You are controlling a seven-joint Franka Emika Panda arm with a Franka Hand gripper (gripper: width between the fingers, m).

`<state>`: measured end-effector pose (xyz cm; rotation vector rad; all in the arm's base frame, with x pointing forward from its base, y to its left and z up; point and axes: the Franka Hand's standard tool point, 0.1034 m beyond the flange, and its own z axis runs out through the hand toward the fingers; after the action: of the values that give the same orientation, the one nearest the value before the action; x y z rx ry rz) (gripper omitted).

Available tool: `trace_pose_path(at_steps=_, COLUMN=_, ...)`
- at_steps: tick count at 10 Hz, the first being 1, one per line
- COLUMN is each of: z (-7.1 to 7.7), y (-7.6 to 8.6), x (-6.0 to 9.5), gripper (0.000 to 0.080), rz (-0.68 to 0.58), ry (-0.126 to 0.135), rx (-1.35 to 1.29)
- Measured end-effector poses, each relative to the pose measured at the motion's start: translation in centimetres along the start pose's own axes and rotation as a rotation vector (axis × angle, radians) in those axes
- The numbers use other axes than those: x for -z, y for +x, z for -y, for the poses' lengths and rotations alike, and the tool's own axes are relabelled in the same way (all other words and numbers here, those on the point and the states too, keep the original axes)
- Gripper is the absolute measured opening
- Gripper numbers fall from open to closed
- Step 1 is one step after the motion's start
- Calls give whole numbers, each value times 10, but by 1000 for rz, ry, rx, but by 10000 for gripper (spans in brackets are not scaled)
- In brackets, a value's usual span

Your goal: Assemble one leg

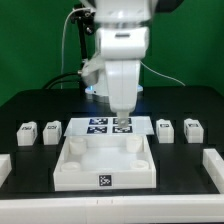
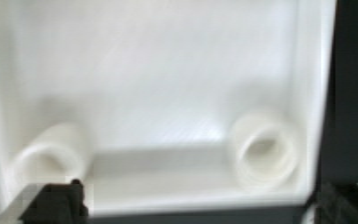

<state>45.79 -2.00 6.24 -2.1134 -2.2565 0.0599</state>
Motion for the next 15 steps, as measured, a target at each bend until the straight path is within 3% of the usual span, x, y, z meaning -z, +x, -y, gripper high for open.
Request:
trace_pose_path(at_steps=2, z=18, y=-14, x=-38, gripper=650, rz=-21, ry=5, rx=-5)
trace_pose_path(at_steps=6, z=19, y=-15, x=-56, gripper=650, rz=-31, ry=25, rx=-25)
trace_pose_path(at_steps=7, z=18, y=-16, x=-56, gripper=530, rz=-31, ry=25, rx=-25)
trace_pose_path(at_steps=8, z=18, y=-16, x=-56, gripper=530, rz=-31, ry=25, rx=-25)
trace_pose_path(at_steps=10, z=19, y=-16, x=-56, gripper=254, rz=-31, ry=25, rx=-26)
trace_pose_path(at_steps=11, z=19, y=-16, x=-56, gripper=254, rz=-31, ry=25, rx=-26)
trace_pose_path(at_steps=12, z=17, y=-17, x=-55, gripper=81, rz=-30, ry=20, rx=-27)
trace_pose_path(at_steps=15, z=15, y=-17, x=-54, gripper=62, rz=-29, ry=9, rx=-28)
